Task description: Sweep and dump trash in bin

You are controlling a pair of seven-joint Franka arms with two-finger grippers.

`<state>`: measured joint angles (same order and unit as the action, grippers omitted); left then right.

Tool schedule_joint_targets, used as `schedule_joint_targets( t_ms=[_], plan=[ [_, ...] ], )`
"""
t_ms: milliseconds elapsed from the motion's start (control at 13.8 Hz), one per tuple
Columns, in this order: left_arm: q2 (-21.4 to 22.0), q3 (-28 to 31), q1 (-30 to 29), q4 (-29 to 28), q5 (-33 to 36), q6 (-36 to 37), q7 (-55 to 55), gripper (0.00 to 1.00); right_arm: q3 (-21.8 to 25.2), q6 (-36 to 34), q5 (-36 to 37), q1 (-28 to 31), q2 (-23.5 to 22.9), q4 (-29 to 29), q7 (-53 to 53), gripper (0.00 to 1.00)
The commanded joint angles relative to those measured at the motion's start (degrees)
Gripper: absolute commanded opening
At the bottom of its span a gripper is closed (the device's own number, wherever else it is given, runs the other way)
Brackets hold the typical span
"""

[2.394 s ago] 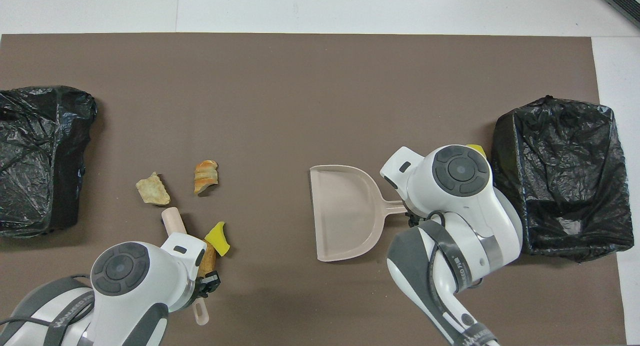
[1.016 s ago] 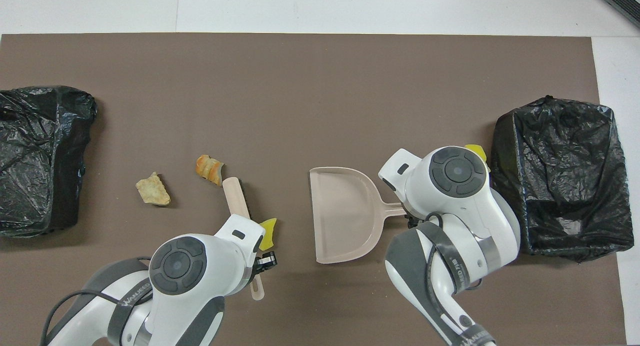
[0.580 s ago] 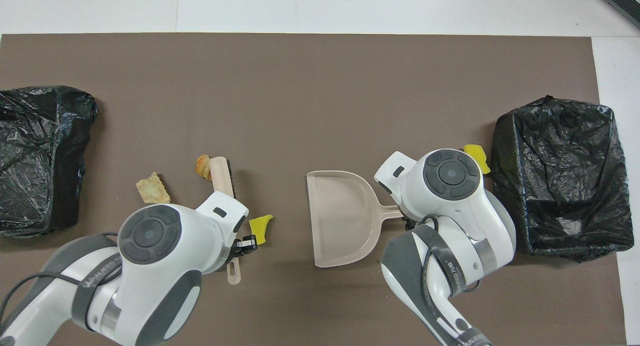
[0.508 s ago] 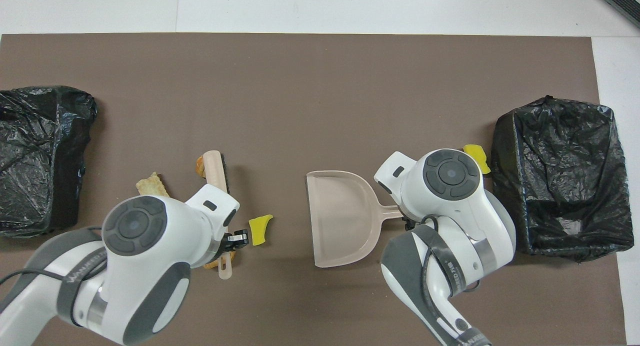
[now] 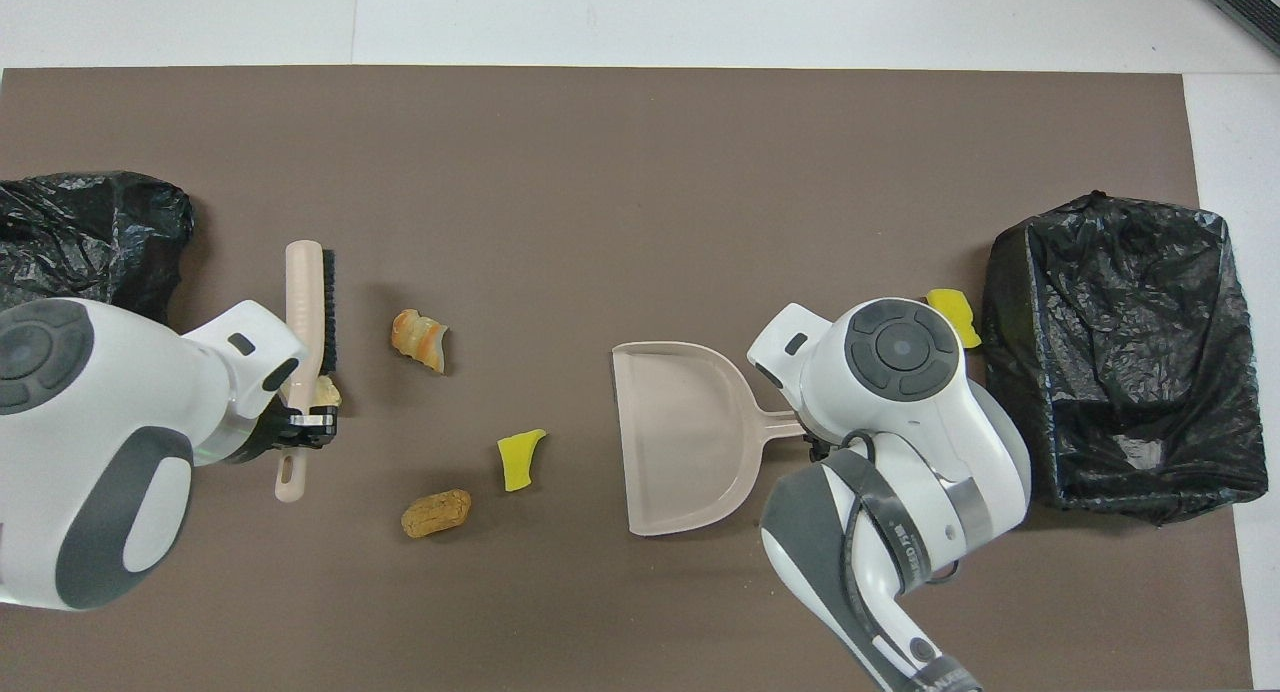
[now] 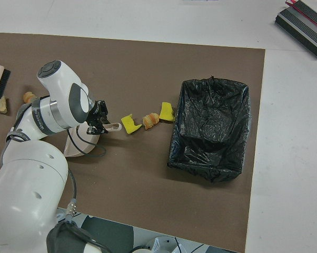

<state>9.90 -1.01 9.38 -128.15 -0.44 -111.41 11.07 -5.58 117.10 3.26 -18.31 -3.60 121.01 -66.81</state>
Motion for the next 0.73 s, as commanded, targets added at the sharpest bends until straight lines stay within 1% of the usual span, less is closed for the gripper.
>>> schedule_joint_targets(
  t_ms=[0, 145, 363, 508, 653],
  plan=[
    [-0.76, -0.75, -4.70, 1.50, 2.36, 1.02, -4.38, 0.00, -0.13, -0.73, 0.17, -0.50, 1.32, 0.98, -0.51, 0.00],
    [-0.76, -0.75, -8.92, 1.32, 3.34, 1.11, -8.33, 0.00, -0.22, -0.73, 0.17, -0.50, 1.23, 0.98, -0.51, 0.00],
    [-1.02, -0.75, -9.91, 0.36, 5.01, 0.76, -10.18, 0.00, -0.22, -0.73, 0.17, -0.50, 1.23, 0.98, -0.51, 0.00],
    [-2.95, -0.75, -10.87, 0.27, 5.27, -0.29, -12.12, 0.00, -0.22, -0.73, 0.17, -0.50, 1.23, 0.98, -0.51, 0.00],
    [-6.10, -0.75, -12.27, 0.18, 6.32, -5.19, -16.76, 0.00, -0.22, -0.73, 0.17, -0.50, 1.32, 0.98, -0.51, 0.00]
  ],
)
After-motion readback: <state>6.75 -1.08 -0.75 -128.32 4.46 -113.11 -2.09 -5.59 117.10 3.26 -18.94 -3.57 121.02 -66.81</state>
